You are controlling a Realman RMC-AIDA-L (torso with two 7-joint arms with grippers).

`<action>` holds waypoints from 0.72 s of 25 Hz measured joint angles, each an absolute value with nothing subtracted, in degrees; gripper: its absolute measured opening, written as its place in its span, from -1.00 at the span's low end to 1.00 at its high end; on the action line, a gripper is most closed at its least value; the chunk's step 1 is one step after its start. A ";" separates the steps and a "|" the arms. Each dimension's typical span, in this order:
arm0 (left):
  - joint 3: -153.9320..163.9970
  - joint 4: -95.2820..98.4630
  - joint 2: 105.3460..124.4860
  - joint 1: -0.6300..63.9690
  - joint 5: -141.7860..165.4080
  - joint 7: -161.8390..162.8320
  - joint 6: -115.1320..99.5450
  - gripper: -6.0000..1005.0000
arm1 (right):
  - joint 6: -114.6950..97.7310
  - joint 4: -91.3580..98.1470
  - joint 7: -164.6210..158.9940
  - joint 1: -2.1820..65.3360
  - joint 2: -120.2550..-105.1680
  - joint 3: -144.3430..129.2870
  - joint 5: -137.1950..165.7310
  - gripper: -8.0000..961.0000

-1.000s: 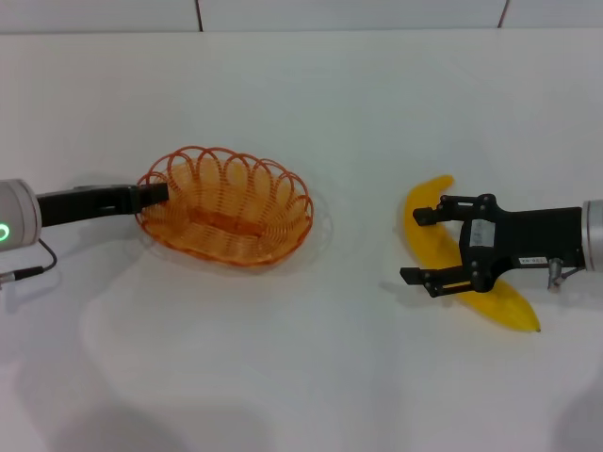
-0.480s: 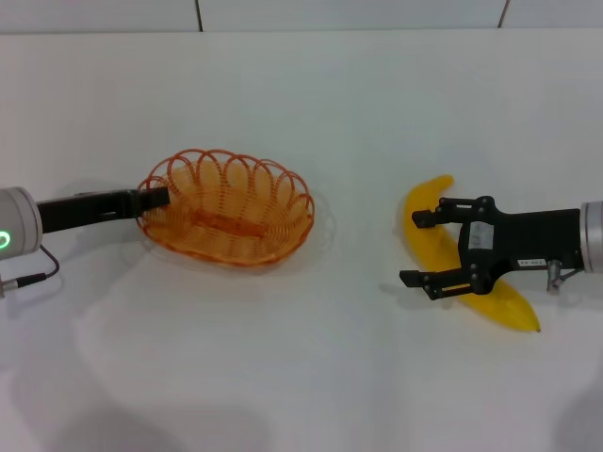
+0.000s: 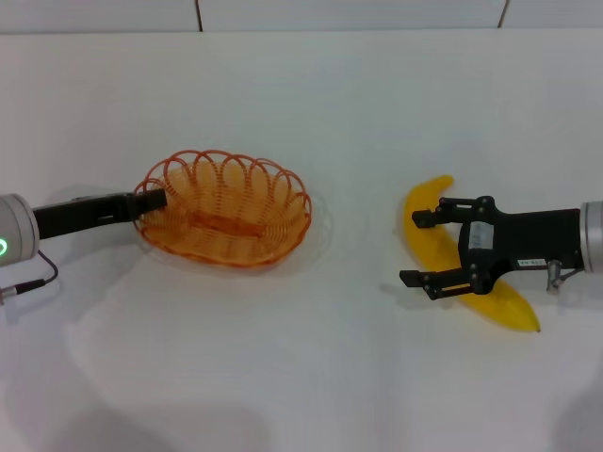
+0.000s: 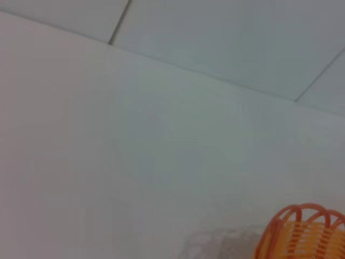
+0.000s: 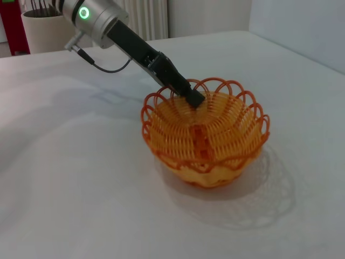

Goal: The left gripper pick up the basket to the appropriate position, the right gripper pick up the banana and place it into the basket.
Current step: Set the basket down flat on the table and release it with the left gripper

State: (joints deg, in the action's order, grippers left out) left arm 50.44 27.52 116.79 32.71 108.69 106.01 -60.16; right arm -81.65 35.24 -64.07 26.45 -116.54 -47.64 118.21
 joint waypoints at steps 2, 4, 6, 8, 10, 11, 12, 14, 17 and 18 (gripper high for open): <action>50.33 27.19 116.81 32.62 108.10 105.98 -59.94 -0.84 | -81.65 35.24 -64.08 26.45 -116.55 -47.64 118.21 0.72; 50.33 27.06 116.80 32.49 107.46 105.88 -59.76 -0.84 | -81.65 35.24 -64.10 26.45 -116.54 -47.64 118.21 0.72; 50.38 26.83 116.82 32.41 107.20 105.78 -59.39 -0.84 | -81.65 35.24 -64.14 26.45 -116.54 -47.64 118.21 0.72; 50.53 26.71 116.88 32.40 107.18 105.75 -58.67 -0.84 | -81.65 35.22 -64.16 26.45 -116.54 -47.66 118.21 0.72; 50.72 26.66 116.92 32.40 107.17 105.74 -58.33 -0.84 | -81.65 35.18 -64.17 26.45 -116.56 -47.79 118.21 0.72; 50.74 26.64 116.91 32.40 107.16 105.74 -58.31 -0.84 | -81.65 35.17 -64.21 26.45 -116.59 -47.94 118.21 0.72; 50.74 26.62 116.91 32.39 107.15 105.74 -58.30 -0.84 | -81.65 35.16 -64.32 26.45 -116.59 -48.09 118.21 0.72; 50.74 26.57 116.91 32.34 107.13 105.73 -58.25 -0.84 | -81.65 35.16 -64.54 26.45 -116.60 -48.30 118.21 0.72; 50.74 26.53 116.91 32.31 107.13 105.60 -57.99 -0.84 | -81.65 35.15 -64.69 26.45 -116.62 -48.34 118.21 0.71; 50.65 26.53 116.90 32.28 107.11 105.29 -57.54 -0.84 | -81.65 35.15 -64.70 26.45 -116.63 -48.34 118.21 0.71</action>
